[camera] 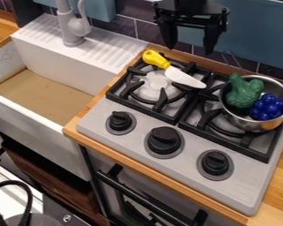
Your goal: Move the silver pot between the burners
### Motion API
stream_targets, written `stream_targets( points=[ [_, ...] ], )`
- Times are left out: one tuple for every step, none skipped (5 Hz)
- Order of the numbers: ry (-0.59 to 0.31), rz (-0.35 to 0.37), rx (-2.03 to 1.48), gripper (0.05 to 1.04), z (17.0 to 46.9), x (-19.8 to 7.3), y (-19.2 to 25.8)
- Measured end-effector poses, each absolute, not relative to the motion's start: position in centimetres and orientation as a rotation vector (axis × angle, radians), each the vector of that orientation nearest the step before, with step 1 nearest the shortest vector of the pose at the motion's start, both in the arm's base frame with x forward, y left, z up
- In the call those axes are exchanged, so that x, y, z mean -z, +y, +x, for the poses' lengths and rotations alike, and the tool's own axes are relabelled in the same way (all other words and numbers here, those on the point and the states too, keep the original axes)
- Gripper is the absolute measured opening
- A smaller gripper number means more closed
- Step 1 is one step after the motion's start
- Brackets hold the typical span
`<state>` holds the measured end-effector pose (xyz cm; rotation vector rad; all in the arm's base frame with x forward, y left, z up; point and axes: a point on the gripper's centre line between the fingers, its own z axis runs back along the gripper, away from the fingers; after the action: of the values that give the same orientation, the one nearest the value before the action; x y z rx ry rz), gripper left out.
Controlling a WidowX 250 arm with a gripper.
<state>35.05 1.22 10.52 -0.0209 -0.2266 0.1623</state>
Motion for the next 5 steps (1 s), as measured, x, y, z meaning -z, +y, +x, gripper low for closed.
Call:
stream_targets(
  points=[
    [-0.185, -0.02, -0.167, 0.998, 34.6, -9.3, 1.1],
    [-0.128, -0.031, -0.223, 0.998, 33.4, -8.3, -0.1],
    [-0.145, -0.047, -0.301, 0.998, 32.2, -7.9, -1.8],
    [-0.168, -0.078, -0.424, 0.998, 31.4, -7.5, -3.5],
    [-0.181, -0.119, -0.605, 0.998, 31.1, -6.8, -4.4]
  ],
)
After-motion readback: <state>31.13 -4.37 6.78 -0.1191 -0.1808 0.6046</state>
